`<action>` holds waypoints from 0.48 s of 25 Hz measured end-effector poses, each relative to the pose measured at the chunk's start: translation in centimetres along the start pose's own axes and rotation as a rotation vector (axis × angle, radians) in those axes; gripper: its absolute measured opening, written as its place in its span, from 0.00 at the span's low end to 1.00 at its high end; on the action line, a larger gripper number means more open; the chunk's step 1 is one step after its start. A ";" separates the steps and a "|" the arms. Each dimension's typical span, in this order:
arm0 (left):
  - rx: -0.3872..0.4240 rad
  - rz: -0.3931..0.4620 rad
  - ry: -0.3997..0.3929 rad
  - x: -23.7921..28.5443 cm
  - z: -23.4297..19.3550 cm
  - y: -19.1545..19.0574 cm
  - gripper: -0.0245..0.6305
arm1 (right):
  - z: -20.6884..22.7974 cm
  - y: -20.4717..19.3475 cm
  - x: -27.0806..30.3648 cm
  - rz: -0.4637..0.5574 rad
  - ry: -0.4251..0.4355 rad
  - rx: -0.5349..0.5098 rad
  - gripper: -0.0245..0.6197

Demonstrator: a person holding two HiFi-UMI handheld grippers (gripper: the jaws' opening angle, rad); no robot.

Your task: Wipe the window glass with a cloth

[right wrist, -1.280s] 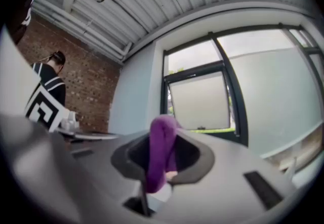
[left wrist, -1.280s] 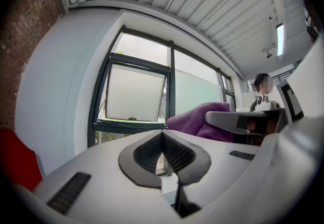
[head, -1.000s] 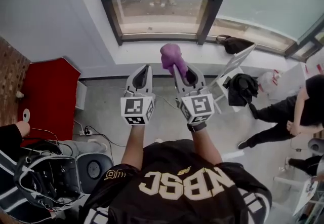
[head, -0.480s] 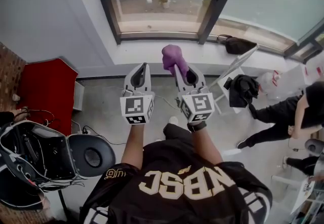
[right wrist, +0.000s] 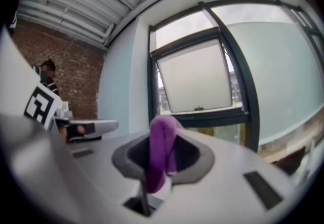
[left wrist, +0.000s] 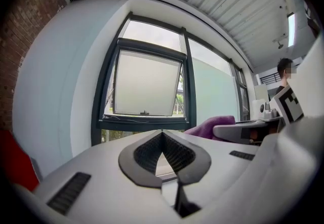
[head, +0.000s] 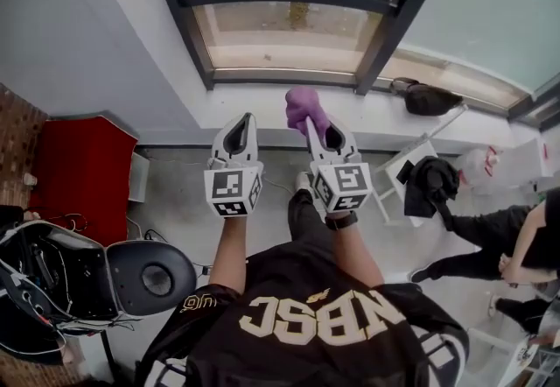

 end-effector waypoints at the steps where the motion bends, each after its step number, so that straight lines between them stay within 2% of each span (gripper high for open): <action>1: 0.002 0.010 0.003 1.9 -0.6 0.3 0.06 | 0.8 0.4 1.9 0.005 0.008 -0.003 0.17; 6: 0.026 0.048 0.017 12.3 -3.1 2.5 0.06 | 6.2 3.6 11.2 0.053 0.038 -0.025 0.17; 12: 0.001 0.012 0.032 22.6 -4.8 2.6 0.06 | 12.3 4.9 20.0 0.035 0.068 0.005 0.17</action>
Point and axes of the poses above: the fingertips, and each gripper's own axes: x forward along the fingers, z to its right, y out of its top, the point moved 10 cm from there along -x, backward along the fingers, and after that the axes turned 11 degrees about -y, right-handed, at the moved point
